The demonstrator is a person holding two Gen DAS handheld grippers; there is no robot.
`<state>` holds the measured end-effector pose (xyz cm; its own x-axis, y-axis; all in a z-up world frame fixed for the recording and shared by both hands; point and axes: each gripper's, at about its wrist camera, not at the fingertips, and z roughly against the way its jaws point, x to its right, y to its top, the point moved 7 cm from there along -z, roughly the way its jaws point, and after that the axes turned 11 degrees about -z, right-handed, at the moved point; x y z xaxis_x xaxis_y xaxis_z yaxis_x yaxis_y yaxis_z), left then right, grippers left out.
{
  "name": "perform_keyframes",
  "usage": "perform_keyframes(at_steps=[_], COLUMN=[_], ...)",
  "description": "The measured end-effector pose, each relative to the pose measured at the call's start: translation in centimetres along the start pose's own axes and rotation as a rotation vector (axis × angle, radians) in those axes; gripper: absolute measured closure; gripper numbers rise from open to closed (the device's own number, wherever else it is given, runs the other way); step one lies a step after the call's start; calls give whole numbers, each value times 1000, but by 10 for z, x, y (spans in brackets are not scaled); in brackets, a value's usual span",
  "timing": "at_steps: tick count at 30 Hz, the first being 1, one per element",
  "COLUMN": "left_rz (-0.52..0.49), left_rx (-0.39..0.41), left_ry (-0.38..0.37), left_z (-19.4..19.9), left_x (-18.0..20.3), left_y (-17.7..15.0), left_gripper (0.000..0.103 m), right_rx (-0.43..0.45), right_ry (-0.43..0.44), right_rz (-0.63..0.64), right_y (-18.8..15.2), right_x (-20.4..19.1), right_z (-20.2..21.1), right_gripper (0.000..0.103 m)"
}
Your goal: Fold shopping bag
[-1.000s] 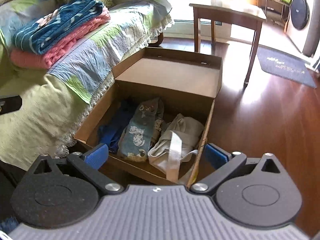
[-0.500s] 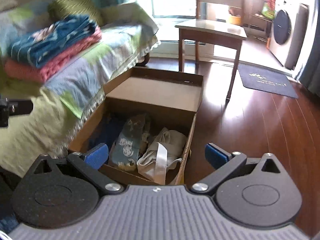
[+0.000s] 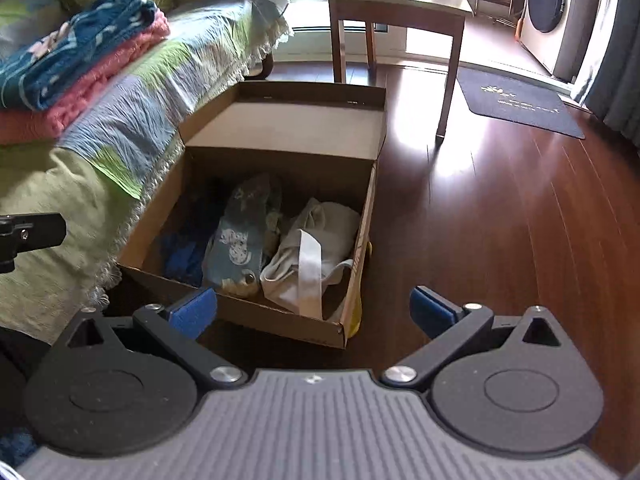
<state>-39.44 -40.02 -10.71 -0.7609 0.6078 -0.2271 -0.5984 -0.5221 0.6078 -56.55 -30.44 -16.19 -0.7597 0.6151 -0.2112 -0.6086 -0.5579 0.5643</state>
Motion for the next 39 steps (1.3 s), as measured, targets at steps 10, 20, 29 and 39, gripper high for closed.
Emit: perform_keyframes(at_steps=[10, 20, 29, 39], left_rz=[-30, -51, -65, -102], left_rx=[-68, -153, -204, -226], left_ry=[-33, -87, -164, -190], left_z=[-35, -75, -105, -132], left_x=[4, 7, 18, 27], left_y=[-5, -12, -14, -4], left_gripper=[9, 9, 10, 10], right_rx=[-91, -151, -186, -225], right_ry=[-41, -90, -134, -184], right_rz=[-34, -36, -49, -63], right_y=[-13, -18, -21, -24], right_x=[0, 0, 5, 10], right_z=[-31, -57, -74, -92], right_gripper=[1, 1, 1, 1])
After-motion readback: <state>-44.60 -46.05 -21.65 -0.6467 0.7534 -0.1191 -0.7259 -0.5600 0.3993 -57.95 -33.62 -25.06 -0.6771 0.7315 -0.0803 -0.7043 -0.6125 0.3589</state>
